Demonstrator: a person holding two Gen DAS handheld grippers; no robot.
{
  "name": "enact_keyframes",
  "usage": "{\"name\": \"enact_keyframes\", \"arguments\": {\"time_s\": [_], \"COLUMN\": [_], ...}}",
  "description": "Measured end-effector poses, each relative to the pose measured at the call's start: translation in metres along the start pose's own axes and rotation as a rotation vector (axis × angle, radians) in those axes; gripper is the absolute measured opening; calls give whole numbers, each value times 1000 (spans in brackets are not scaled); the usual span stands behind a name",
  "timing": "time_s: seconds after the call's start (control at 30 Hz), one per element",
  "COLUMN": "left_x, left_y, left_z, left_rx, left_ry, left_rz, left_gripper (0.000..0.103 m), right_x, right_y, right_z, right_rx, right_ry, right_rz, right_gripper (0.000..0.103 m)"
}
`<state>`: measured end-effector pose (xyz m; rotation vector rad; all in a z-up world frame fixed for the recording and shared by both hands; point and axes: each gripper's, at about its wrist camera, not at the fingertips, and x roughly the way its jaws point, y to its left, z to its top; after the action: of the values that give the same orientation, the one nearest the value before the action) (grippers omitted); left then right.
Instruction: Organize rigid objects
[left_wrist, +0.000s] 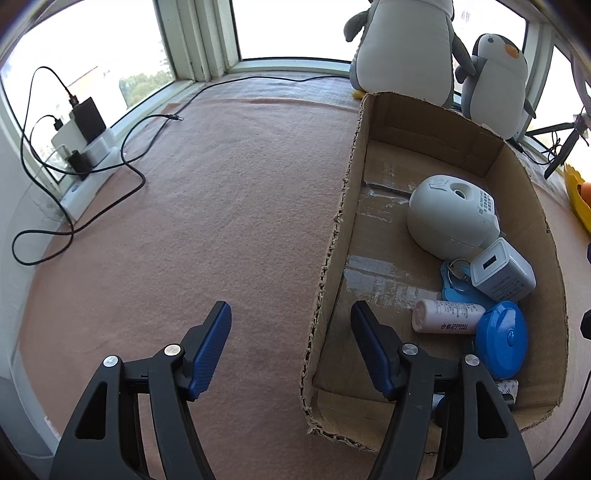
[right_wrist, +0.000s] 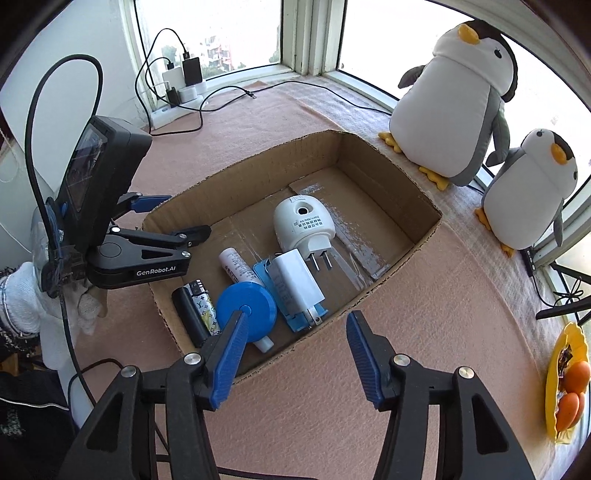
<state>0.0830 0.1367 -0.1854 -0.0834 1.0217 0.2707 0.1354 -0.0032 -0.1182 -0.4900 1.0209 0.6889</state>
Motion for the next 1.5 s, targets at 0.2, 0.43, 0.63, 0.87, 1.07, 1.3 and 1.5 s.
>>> {"name": "enact_keyframes", "arguments": {"time_s": [0.2, 0.43, 0.63, 0.87, 1.07, 1.3, 1.5], "left_x": [-24, -60, -101, -155, -182, -191, -191], "left_y": [2, -11, -29, -41, -43, -40, -39], "left_z": [3, 1, 3, 6, 3, 0, -1], "left_rx": [2, 66, 128, 148, 142, 125, 120], "left_ry": [-49, -98, -177, -290, -334, -346, -342], "left_rz": [18, 13, -1, -27, -43, -38, -47], "left_gripper": [72, 72, 72, 82, 82, 82, 82], "right_x": [-23, -56, -87, -120, -137, -147, -147], "right_y": [-12, -23, -28, -23, -9, 0, -1], "right_z": [-14, -34, -48, -55, -58, -63, -65], "right_rx": [149, 311, 400, 464, 491, 485, 498], "right_ry": [-42, -112, -166, -230, -287, -308, -306], "right_rz": [-75, -163, -229, -284, -288, -329, -326], "right_gripper": [61, 62, 66, 69, 74, 76, 76]}}
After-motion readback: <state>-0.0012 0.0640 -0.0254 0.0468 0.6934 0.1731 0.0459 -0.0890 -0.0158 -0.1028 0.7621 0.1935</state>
